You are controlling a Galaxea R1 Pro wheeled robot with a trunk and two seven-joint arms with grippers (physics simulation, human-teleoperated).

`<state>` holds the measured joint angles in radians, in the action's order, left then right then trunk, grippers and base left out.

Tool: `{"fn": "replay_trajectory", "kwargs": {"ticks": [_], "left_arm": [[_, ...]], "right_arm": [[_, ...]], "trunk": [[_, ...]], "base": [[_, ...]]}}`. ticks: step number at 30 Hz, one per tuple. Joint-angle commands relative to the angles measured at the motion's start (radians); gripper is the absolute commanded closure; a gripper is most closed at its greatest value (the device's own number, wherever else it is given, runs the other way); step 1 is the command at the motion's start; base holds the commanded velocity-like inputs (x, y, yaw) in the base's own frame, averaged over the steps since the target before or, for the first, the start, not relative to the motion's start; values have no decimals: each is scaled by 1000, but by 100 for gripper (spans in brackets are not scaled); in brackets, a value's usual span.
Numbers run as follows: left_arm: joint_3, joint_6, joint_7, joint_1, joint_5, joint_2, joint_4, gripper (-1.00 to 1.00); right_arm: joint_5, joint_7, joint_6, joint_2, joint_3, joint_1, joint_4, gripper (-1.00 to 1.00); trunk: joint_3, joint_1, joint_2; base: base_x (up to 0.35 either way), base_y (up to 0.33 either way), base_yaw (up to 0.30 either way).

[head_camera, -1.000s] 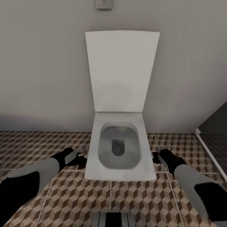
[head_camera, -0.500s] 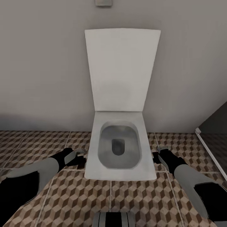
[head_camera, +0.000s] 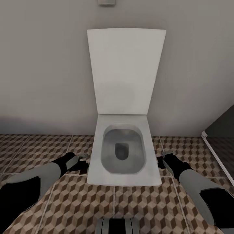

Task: Take the four mousetraps from the cabinet in the bathroom and place them on the bathroom floor. Make sure all four end up on the same floor surface, and ensure that at least two of them are either under or directly next to the same bathroom sink.

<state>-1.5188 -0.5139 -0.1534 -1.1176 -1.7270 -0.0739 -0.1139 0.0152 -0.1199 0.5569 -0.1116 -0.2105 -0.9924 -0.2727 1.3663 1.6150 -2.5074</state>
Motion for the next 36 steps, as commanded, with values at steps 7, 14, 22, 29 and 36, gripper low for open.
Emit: {"fn": "replay_trajectory", "kwargs": {"ticks": [7,14,22,29,36], "left_arm": [[-6,-1,-9,-1,-9,-1,-5,100],[-6,-1,-9,-1,-9,-1,-6,100],[-6,-1,-9,-1,-8,0,-7,100],[-5,-1,-9,-1,-8,0,-8,100],[-6,-1,-9,-1,-8,0,-9,100]], "right_arm": [[-1,-1,6,-2,-5,0,-1,100],[-1,-1,6,-3,-5,0,-1,100],[-1,-1,6,-3,-5,0,0,100],[-1,-2,6,-5,-5,0,0,100],[-1,-3,6,-5,-5,0,0,100]], "trunk": [[1,0,0],[1,0,0],[12,1,-1],[12,1,-1],[28,3,-2]], "base": [[0,0,0],[0,0,0],[0,0,0],[0,0,0],[0,0,0]]}}
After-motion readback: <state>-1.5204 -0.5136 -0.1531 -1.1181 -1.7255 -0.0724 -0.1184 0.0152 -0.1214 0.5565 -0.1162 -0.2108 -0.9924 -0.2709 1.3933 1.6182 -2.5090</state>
